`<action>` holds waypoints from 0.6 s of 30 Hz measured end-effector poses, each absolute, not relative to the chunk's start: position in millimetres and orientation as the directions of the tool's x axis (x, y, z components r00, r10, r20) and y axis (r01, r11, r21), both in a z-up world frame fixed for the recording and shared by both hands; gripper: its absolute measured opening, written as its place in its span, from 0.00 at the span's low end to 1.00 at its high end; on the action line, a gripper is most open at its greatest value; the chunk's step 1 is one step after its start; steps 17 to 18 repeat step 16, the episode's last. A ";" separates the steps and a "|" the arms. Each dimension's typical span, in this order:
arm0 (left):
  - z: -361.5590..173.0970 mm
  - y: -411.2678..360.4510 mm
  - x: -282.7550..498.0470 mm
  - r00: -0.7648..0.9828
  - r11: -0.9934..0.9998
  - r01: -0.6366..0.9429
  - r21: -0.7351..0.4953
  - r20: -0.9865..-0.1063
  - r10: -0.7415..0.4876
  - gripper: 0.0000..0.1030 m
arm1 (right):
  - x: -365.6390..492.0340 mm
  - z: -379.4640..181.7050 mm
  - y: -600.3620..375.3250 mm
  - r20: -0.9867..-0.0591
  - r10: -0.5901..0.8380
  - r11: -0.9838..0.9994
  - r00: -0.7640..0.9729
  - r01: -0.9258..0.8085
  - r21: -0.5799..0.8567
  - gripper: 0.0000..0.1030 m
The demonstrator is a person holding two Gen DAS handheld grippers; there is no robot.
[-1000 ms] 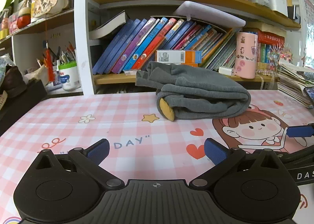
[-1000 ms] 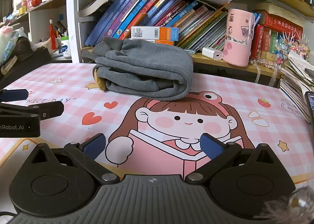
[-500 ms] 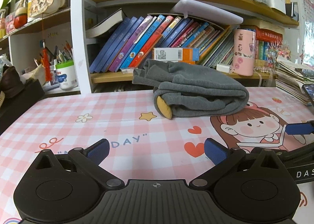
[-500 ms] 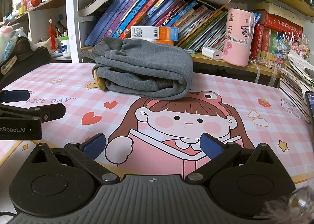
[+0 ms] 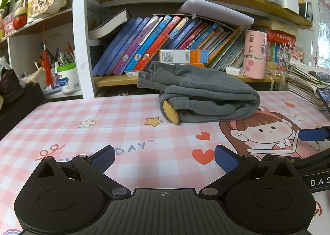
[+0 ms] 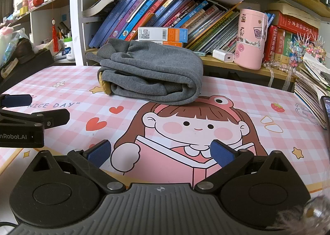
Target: Fold clothes
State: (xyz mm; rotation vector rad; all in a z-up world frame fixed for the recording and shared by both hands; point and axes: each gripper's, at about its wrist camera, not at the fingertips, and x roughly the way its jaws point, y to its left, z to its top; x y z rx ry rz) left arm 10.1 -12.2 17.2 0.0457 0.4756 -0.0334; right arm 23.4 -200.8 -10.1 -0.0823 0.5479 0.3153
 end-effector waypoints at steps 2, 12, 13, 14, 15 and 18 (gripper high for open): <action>17.1 -11.8 9.9 0.889 0.999 0.040 0.033 -0.458 -0.020 1.00 | 23.2 -10.2 -200.7 -0.524 0.273 0.949 0.807 -0.316 0.006 1.00; 17.1 -11.1 10.2 0.889 0.999 0.048 0.022 -0.457 -0.033 1.00 | 23.2 -10.2 -200.3 -0.525 0.273 0.948 0.806 -0.318 0.006 1.00; 17.0 -10.9 10.4 0.888 0.999 0.047 0.022 -0.458 -0.032 1.00 | 23.2 -10.3 -200.1 -0.525 0.274 0.948 0.806 -0.318 0.006 1.00; 16.9 -10.7 10.5 0.888 0.999 0.046 0.021 -0.459 -0.031 1.00 | 23.3 -10.3 -200.0 -0.525 0.274 0.948 0.806 -0.318 0.006 1.00; 16.9 -10.6 10.6 0.888 0.999 0.045 0.020 -0.460 -0.031 1.00 | 23.4 -10.2 -199.9 -0.525 0.274 0.948 0.805 -0.319 0.006 1.00; 16.8 -10.5 10.7 0.887 0.999 0.044 0.019 -0.461 -0.030 1.00 | 23.6 -10.3 -199.9 -0.526 0.275 0.948 0.805 -0.319 0.006 1.00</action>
